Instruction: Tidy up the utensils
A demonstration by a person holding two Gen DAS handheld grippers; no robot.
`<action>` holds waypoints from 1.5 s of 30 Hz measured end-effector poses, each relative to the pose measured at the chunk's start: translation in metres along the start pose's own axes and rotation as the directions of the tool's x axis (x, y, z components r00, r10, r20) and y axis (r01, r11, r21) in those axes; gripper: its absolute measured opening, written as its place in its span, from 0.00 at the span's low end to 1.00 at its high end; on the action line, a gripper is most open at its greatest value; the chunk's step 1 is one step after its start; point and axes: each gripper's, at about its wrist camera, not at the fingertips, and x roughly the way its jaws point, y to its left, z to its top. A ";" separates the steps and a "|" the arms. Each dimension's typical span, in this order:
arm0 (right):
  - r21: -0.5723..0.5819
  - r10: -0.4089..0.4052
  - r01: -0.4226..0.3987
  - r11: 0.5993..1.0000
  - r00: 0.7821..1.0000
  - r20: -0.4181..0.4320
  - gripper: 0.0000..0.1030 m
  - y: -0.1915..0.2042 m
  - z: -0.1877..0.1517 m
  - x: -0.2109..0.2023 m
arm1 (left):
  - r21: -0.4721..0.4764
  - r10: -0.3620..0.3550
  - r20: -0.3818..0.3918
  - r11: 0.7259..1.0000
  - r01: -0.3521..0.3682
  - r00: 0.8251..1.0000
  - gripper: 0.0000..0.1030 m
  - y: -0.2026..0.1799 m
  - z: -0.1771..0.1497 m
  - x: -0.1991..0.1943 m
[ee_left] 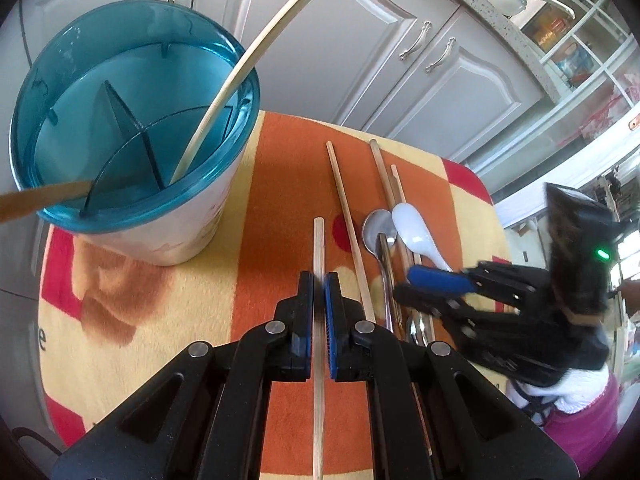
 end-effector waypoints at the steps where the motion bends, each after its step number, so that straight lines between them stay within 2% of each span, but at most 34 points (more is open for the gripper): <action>1: 0.010 -0.016 0.017 1.000 1.000 -0.008 0.23 -0.002 0.001 0.005 | -0.002 -0.001 -0.001 1.000 0.001 1.000 0.04 0.001 -0.001 0.000; 7: 0.064 -0.079 0.083 0.995 0.995 -0.056 0.16 -0.015 0.013 0.030 | -0.019 -0.014 -0.015 1.000 0.014 1.000 0.04 0.008 -0.002 0.002; 18: 0.118 -0.083 0.090 0.989 0.994 -0.065 0.14 -0.022 0.035 0.041 | -0.012 -0.027 -0.024 1.000 0.027 0.999 0.04 0.005 -0.007 0.004; 23: 0.056 -0.110 0.115 0.992 0.990 -0.083 0.11 -0.014 0.033 0.040 | -0.016 -0.027 -0.012 1.000 0.027 1.000 0.04 0.006 -0.010 -0.003; 24: 0.052 -0.102 0.107 0.993 0.991 -0.085 0.06 -0.013 0.031 0.039 | -0.019 -0.029 -0.009 0.999 0.029 1.000 0.04 0.007 -0.010 -0.004; 31: 0.054 -0.050 0.049 0.997 0.999 0.009 0.06 0.000 0.016 -0.008 | -0.017 -0.040 0.043 0.999 0.041 0.998 0.04 0.005 -0.011 -0.031; 39: 0.013 0.003 -0.005 1.000 0.993 0.121 0.05 0.029 0.000 -0.058 | -0.003 -0.057 0.124 0.998 0.058 0.991 0.04 0.000 -0.014 -0.076; 42: -0.012 0.010 -0.009 1.000 0.988 0.151 0.05 0.042 -0.003 -0.067 | -0.005 -0.061 0.168 0.998 0.062 0.984 0.04 0.001 -0.014 -0.095; 45: -0.032 0.011 -0.005 0.999 0.985 0.173 0.05 0.052 -0.006 -0.080 | -0.016 -0.076 0.248 0.996 0.082 0.966 0.04 0.004 -0.009 -0.116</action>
